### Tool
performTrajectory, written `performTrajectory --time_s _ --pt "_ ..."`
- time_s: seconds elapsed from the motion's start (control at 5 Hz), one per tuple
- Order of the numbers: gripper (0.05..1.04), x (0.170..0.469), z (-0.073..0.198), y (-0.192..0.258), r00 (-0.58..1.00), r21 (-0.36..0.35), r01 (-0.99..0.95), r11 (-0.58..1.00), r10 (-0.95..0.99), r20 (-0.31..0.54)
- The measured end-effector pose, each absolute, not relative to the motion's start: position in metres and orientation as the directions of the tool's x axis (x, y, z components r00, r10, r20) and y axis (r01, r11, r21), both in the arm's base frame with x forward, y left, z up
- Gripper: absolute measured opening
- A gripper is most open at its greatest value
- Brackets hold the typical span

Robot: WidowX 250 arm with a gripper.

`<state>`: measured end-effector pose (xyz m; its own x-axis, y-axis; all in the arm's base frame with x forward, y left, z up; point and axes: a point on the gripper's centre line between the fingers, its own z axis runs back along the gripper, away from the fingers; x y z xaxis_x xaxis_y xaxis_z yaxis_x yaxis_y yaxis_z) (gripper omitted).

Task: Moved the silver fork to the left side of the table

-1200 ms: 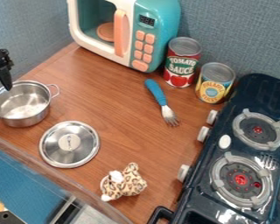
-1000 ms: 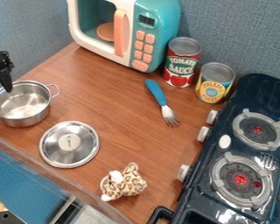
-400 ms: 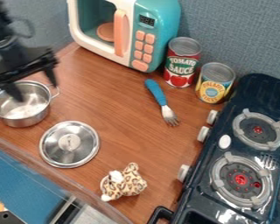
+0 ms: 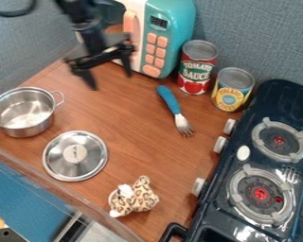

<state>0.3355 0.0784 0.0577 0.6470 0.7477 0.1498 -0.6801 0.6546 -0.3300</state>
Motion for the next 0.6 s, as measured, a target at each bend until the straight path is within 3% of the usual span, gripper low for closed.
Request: performTrajectory --time_s 0.2,0.6 --pt "1.000 0.379 0.037 0.046 0.689 -0.308 -0.662 0.683 0.717 0.107" --pt "1.000 0.416 0.010 0.028 0.681 -0.254 -0.663 0.704 0.708 0.187"
